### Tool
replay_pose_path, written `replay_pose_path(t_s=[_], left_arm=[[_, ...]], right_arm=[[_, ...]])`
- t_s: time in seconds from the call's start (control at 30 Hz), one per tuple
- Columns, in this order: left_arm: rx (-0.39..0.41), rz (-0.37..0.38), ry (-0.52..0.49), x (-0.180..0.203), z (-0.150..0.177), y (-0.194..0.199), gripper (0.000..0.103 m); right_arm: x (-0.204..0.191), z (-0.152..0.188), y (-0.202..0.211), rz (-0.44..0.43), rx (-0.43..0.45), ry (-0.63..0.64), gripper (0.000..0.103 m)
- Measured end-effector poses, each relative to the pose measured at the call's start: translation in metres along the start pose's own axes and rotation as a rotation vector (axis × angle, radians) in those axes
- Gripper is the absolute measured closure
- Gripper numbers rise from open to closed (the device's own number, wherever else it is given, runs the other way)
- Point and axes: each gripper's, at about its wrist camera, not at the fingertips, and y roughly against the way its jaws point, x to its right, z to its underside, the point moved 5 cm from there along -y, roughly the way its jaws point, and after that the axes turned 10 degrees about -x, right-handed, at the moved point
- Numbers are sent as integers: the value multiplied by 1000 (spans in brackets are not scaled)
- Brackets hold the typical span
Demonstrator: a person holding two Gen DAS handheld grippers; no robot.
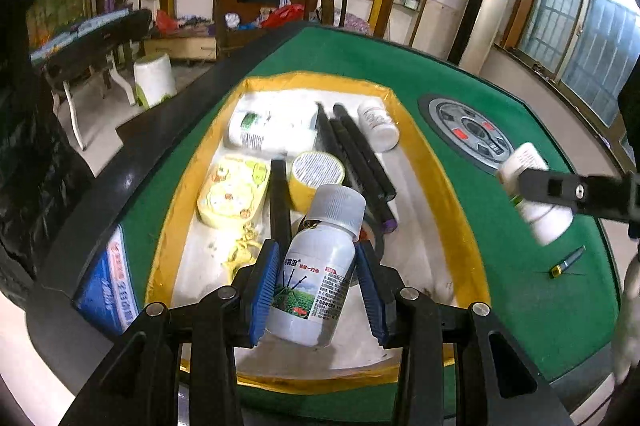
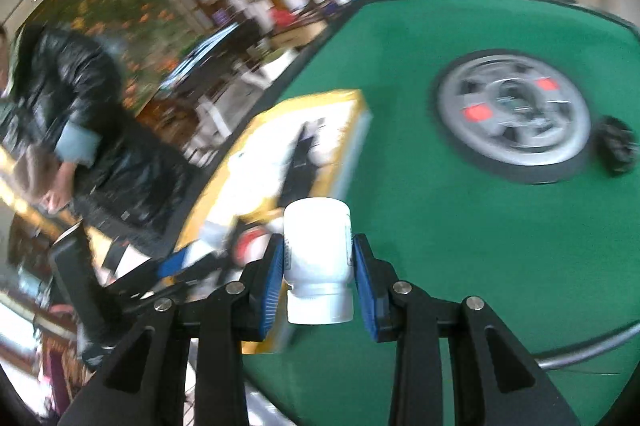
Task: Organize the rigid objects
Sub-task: 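Carry both white bottles over the tray with both grippers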
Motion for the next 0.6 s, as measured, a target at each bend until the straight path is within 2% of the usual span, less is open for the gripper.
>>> replay_pose_path(t_s=[0.1, 0.2, 0.4, 0.6], left_arm=[[-24, 31, 18, -3, 3, -9, 63], [-24, 20, 17, -4, 1, -17, 63], [13, 24, 45, -12, -5, -14, 62], [72, -74, 40, -18, -5, 6, 39]], right_arm=[[-28, -1, -23, 4, -40, 56, 70], [-47, -2, -45, 26, -69, 92, 70], [-59, 0, -76, 110, -93, 121, 70], [-58, 4, -70, 132, -56, 122, 70]])
